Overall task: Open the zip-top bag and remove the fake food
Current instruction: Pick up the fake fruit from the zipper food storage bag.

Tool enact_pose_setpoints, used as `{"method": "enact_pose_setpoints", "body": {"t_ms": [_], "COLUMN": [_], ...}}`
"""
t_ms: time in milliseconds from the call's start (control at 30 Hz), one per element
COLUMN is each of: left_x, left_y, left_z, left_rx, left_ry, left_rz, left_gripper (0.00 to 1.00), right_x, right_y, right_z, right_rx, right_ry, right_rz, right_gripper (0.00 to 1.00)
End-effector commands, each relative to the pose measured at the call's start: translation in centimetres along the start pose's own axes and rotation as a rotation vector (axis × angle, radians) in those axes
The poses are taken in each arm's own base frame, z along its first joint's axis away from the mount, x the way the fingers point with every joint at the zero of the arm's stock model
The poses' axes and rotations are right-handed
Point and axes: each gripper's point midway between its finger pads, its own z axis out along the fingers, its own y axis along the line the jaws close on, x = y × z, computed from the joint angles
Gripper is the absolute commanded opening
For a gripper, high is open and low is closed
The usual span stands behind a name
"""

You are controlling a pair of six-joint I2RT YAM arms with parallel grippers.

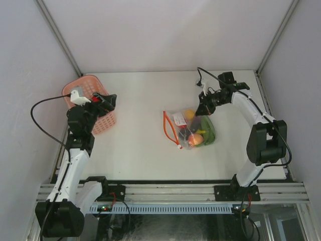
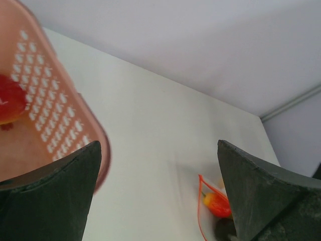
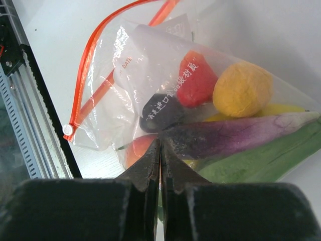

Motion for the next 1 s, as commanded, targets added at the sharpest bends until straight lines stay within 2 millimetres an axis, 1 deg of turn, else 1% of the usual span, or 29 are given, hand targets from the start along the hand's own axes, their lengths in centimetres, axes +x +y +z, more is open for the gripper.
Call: {"method": "enact_pose_setpoints", "body": {"t_ms": [0,267,533,667,800,967], "left_x": [0.4,4.2,7.5,8.8,10.0,11.7], "left_y": [-4.5,-9.0,-11.4,-13.0,-13.5,-13.5], "left_z": [-0.9,-2.2,-3.7,-4.7,-5.3,-5.6], "left_rx": [0.172,0.310,0.386,0.483,0.533,0.555], "left_ry": [-0.001,0.089,0.156,0.180,0.191,0.225], "left_rz": [0.050,0.067,0.061,0.044,0.023,0.013], "left_gripper": [1.00,0.98,0.97,0.93,0.92,0.92], "right_x": [-2.4,-2.9,-3.1,-3.3,-3.4,-3.2], "right_y": [2.1,3.1,4.0,4.4,4.9,5.7], "right_z": [-1.7,-2.5,-3.1,-3.3,-3.5,-3.9], "right_rx": [-0.017,-0.031,-0.047,-0.059,-0.071,-0.089], "right_ry": [-0.072,-0.108,-0.140,-0.155,-0.167,-0.192], "right_rz": [-0.099,-0.127,-0.147,-0.158,-0.172,-0.200], "right_gripper": [0.00,0.01,0.03,0.03,0.04,0.04]}}
